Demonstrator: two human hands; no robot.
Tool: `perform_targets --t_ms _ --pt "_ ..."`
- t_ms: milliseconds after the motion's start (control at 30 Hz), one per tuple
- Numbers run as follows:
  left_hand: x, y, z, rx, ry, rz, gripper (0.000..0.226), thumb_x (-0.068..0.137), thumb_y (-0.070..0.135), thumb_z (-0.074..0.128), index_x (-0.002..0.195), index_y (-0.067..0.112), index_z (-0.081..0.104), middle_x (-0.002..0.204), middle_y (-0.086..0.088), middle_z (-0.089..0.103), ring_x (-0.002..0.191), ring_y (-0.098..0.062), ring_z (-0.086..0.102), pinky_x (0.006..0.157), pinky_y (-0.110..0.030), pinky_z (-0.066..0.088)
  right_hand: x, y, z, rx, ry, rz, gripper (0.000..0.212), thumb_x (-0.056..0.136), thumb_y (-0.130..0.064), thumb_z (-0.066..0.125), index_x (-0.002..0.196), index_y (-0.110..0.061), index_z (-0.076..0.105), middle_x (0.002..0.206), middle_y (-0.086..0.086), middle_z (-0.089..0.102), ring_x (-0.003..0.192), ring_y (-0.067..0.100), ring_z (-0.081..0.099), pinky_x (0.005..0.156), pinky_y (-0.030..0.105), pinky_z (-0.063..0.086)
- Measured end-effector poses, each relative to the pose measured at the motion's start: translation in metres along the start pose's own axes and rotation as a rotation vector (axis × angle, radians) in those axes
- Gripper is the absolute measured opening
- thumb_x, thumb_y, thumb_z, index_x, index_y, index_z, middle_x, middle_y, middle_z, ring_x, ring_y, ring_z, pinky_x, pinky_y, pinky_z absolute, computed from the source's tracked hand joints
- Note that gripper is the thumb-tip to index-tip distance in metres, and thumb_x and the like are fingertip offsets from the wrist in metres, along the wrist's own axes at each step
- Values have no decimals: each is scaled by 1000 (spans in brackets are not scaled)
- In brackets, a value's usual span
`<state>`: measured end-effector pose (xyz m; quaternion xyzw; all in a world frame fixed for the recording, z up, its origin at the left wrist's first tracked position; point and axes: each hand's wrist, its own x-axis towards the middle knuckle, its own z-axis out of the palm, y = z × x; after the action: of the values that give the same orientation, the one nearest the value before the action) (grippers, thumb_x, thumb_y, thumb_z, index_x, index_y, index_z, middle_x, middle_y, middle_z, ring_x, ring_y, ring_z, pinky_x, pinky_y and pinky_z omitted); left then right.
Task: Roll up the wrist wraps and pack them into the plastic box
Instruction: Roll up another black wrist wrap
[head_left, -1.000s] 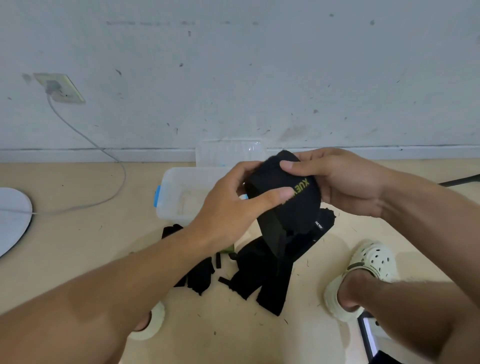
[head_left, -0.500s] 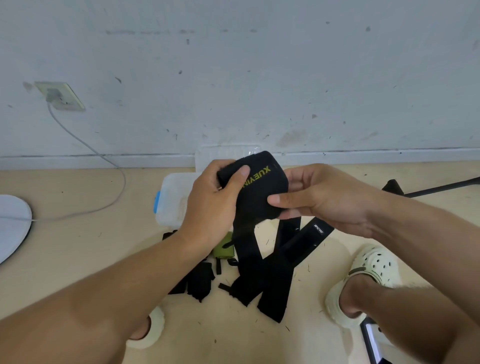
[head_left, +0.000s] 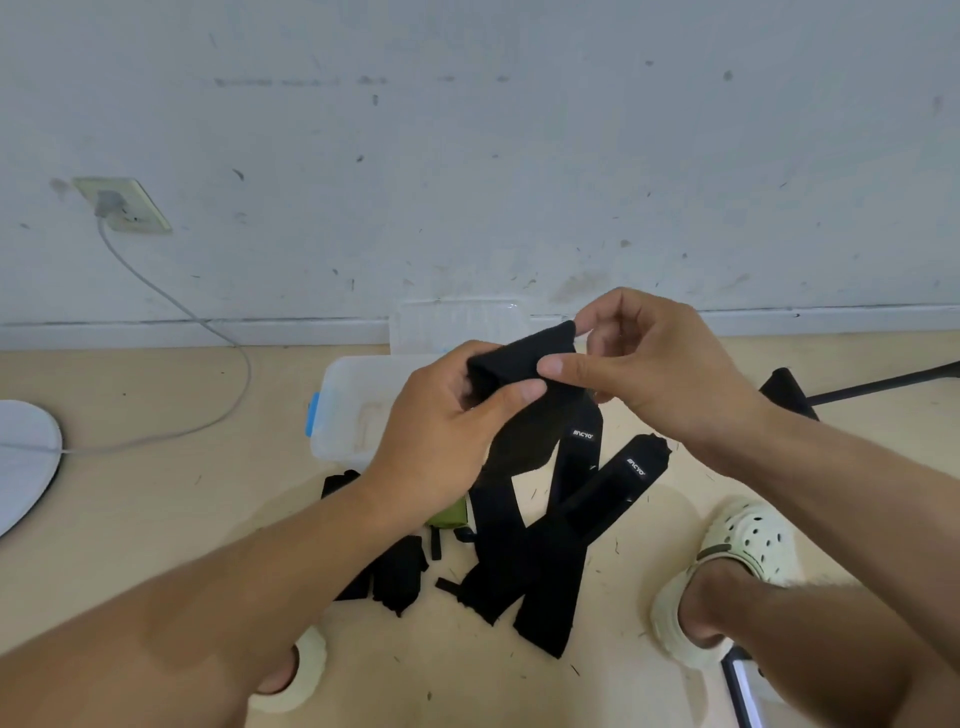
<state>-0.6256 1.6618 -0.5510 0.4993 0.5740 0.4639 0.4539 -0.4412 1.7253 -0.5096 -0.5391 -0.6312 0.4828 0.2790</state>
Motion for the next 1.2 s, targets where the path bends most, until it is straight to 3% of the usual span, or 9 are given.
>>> perform_targets --t_ms 133,200,300,433,633,800,1000,1067,1200 --pt "0 2 -2 2 -33 -29 18 93 34 70 111 33 72 103 16 78 97 0 73 78 -10 53 2 0 -7 -157 -77 -58 40 71 -48 85 108 -40 72 99 -15 67 86 -1 66 73 11 46" --pt "0 2 -2 9 -53 -49 24 94 36 68 117 30 73 105 14 78 100 -2 73 84 -16 55 1 -1 -10 -177 -157 -83 37 70 -50 81 105 -42 75 90 -15 67 86 -2 65 75 7 44" --pt "-1 0 0 -12 -92 -112 27 94 39 66 119 30 73 107 11 79 103 -6 73 96 -33 58 3 0 -12 -207 -206 -118 28 73 -41 86 99 -40 77 67 -13 65 69 6 63 67 12 45" --pt "-2 0 2 -99 -174 -217 27 101 38 57 121 28 72 109 5 79 105 -11 74 98 -40 59 2 0 -13 -247 -192 -150 22 75 -31 90 91 -35 76 57 -14 58 48 4 50 48 11 38" --pt "1 2 4 -256 -184 -416 48 106 52 40 125 19 70 113 -5 78 110 -19 74 100 -44 58 -4 9 -7 -353 -83 -315 17 79 -35 86 92 -36 75 77 -11 70 72 6 65 66 19 50" --pt "3 4 5 -403 -179 -505 46 106 48 47 125 12 70 118 -15 76 113 -28 72 98 -46 58 -9 15 0 -317 -74 -437 18 86 -14 82 90 -25 69 88 -15 71 83 10 69 71 28 56" --pt "4 0 2 -467 -64 -428 25 103 15 60 124 7 69 121 -15 73 109 -25 73 85 -36 62 -3 12 -5 -221 -198 -294 23 80 -16 87 96 -32 80 102 -17 75 91 8 70 88 30 56" --pt "4 -1 -1 -401 -36 -362 23 99 11 65 122 10 69 118 -12 74 106 -21 74 88 -37 62 -3 9 -7 -184 -202 -242 26 76 -24 89 97 -37 81 101 -13 75 82 11 68 85 29 57" --pt "4 -2 -2 -266 4 -253 22 95 15 72 116 20 71 109 -4 78 107 -21 74 98 -45 59 -1 9 -7 -169 -138 -134 51 72 -31 91 118 -41 72 95 -14 71 79 4 69 76 12 51"
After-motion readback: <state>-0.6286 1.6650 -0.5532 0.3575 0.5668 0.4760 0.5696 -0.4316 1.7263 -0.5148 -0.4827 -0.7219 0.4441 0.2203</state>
